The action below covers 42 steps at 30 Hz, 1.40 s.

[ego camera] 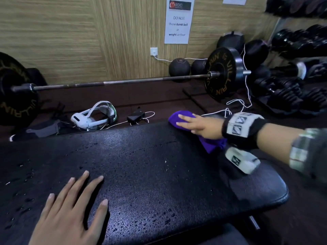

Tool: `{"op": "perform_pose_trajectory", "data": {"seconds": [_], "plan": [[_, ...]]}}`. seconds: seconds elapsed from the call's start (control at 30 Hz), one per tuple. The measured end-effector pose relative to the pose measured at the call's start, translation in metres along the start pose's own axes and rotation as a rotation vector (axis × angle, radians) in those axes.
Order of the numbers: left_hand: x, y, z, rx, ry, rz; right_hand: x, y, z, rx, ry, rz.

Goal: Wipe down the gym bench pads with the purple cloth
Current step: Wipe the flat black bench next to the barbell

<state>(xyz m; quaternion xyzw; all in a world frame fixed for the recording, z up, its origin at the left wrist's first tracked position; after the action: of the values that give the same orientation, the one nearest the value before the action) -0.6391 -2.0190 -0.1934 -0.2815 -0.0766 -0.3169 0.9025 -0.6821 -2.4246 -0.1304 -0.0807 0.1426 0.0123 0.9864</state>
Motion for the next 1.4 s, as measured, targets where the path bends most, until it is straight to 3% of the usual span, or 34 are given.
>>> {"op": "perform_pose_trajectory", "data": {"seconds": [0.13,0.23,0.33,0.43,0.57,0.67,0.73,0.87,1.03,1.23,1.4], "plan": [[0.001,-0.001,-0.001,0.001,-0.008,-0.006,-0.056,-0.008,-0.019,0.087,-0.081,0.197],[0.002,0.0,-0.001,-0.007,0.006,0.002,-0.071,-0.036,-0.018,0.131,-0.037,0.025],[0.003,0.0,-0.001,-0.007,0.024,0.012,-0.045,-0.053,-0.01,0.084,0.025,-0.205],[0.004,0.0,0.0,-0.007,0.022,0.003,-0.007,-0.041,0.003,-0.023,0.104,-0.269],[0.0,0.0,0.0,-0.02,-0.008,0.0,0.001,-0.001,0.005,-0.019,0.039,-0.084],[0.0,-0.001,-0.001,-0.02,-0.019,-0.01,-0.031,0.014,-0.009,0.078,-0.059,0.139],[0.0,0.0,-0.001,-0.015,-0.018,-0.018,-0.053,0.006,-0.015,0.152,-0.054,0.172],[0.001,0.0,-0.001,-0.021,-0.011,-0.003,-0.056,-0.004,-0.008,0.165,0.018,0.057],[0.003,0.0,-0.003,-0.038,-0.026,0.002,0.009,0.022,0.01,-0.178,0.085,-0.036],[0.005,0.002,-0.004,-0.045,-0.029,0.001,0.048,0.0,0.025,0.176,0.134,-0.173],[0.002,0.004,-0.008,-0.054,-0.041,-0.009,0.001,-0.067,-0.001,0.281,0.148,-0.378]]}}
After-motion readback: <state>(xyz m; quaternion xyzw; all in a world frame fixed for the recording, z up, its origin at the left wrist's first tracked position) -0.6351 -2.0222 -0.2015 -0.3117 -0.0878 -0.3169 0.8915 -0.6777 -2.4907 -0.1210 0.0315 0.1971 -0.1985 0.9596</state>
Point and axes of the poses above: each hand's wrist, its own x-axis towards the middle knuckle, its own z-axis out of the back of the hand, y = z × x, the point moved 1 cm from there along x, towards the middle knuckle, and after that the axes turned 12 degrees about -x, right-handed, at the moved point
